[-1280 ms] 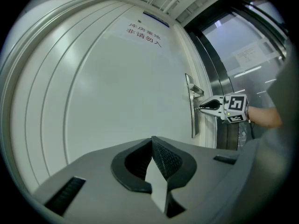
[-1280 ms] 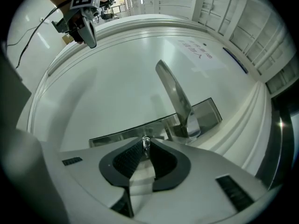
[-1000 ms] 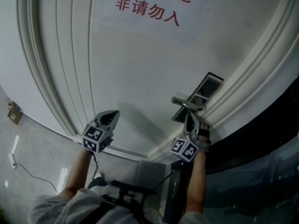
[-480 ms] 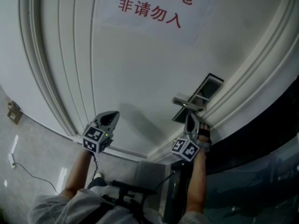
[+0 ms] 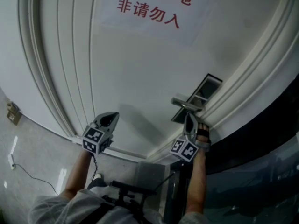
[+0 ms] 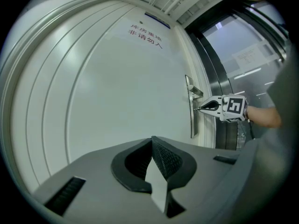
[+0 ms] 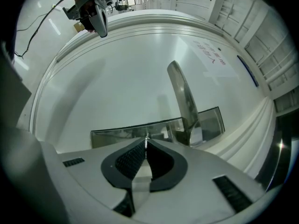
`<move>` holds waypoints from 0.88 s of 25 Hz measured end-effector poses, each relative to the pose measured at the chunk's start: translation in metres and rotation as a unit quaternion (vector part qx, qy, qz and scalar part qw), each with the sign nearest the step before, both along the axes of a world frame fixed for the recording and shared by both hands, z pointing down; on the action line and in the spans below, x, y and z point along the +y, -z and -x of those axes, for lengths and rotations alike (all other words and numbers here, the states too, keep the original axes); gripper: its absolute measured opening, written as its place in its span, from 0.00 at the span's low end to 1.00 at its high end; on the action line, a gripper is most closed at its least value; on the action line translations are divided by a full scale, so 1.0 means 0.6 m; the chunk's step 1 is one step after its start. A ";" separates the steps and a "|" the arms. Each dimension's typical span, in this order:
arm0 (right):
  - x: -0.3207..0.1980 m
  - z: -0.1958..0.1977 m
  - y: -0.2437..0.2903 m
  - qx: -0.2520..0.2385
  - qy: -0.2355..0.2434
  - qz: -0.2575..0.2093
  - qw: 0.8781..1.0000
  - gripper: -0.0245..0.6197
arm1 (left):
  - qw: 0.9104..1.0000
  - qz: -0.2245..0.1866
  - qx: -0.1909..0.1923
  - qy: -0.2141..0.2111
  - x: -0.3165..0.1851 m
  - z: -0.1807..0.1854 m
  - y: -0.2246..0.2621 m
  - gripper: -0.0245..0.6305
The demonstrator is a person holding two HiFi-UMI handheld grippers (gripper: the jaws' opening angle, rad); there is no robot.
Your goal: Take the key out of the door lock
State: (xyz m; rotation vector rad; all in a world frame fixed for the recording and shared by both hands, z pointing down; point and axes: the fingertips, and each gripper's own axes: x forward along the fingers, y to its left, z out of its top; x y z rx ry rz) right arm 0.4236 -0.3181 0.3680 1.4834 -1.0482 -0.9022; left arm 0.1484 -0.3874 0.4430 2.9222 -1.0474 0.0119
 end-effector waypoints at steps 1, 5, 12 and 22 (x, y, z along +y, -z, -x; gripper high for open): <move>0.000 0.000 0.000 0.005 0.000 0.002 1.000 0.07 | 1.000 0.001 -0.001 -0.001 0.000 -0.001 -0.001 0.05; -0.001 0.000 -0.002 0.026 -0.002 0.013 1.000 0.07 | 1.000 0.001 0.000 -0.002 -0.002 -0.005 -0.002 0.05; 0.000 -0.001 -0.002 0.054 -0.010 0.026 0.998 0.07 | 1.000 0.004 0.002 -0.001 -0.003 -0.001 -0.005 0.05; 0.006 0.003 -0.003 0.053 -0.011 0.025 0.998 0.07 | 1.000 0.003 0.005 0.000 0.000 0.008 -0.003 0.05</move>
